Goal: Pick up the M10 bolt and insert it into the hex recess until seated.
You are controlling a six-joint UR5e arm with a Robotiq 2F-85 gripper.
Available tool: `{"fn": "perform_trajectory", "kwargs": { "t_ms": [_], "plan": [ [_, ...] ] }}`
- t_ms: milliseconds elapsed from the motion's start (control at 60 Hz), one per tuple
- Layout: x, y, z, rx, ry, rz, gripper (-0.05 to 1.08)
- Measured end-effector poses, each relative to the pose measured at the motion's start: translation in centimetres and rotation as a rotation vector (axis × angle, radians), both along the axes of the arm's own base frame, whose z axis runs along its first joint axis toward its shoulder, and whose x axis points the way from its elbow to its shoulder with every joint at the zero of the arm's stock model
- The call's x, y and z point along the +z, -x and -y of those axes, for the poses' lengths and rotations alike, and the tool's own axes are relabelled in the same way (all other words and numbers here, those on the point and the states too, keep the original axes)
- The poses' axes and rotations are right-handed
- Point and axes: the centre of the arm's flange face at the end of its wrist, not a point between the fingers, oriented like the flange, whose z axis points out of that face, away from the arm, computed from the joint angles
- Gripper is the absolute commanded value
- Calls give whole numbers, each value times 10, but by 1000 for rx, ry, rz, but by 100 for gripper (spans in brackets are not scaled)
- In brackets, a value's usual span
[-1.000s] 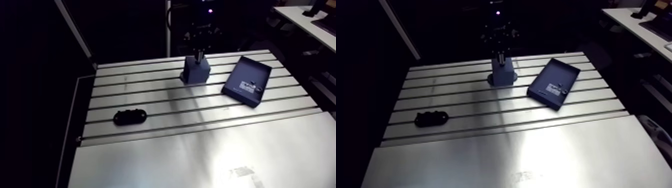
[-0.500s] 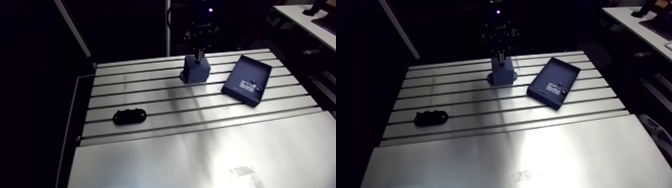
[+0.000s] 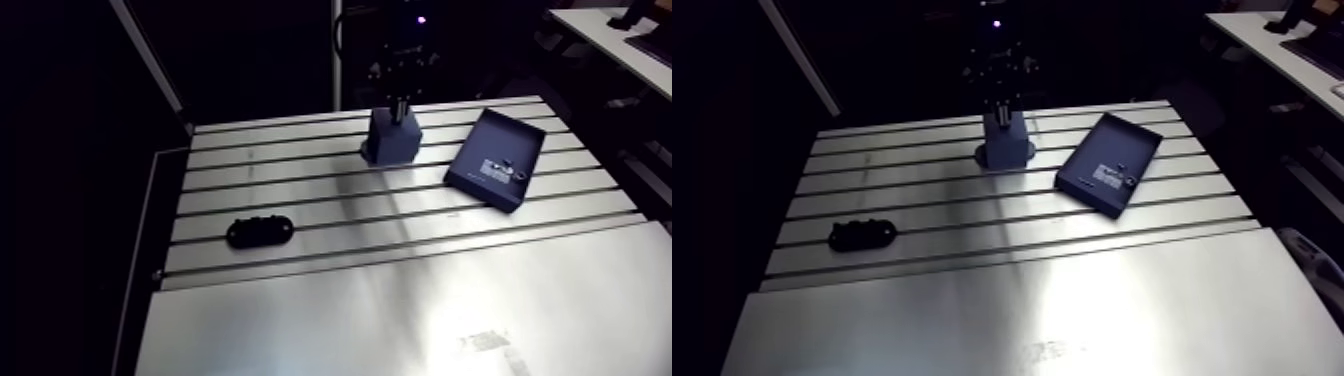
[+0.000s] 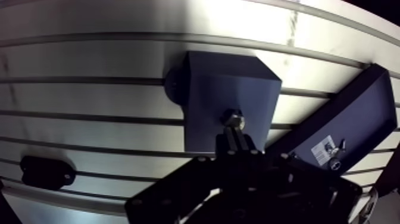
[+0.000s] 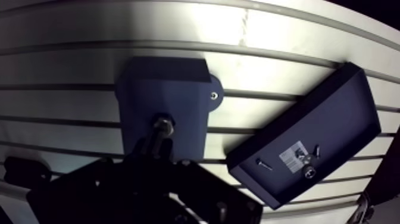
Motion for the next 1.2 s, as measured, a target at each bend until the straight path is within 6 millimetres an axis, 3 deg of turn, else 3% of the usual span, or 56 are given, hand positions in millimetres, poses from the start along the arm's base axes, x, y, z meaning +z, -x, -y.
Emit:
{"fn": "perform_trajectory", "kwargs": {
  "t_ms": [1200],
  "plan": [
    [-5,0,0,4,1,7,108]
  ]
}}
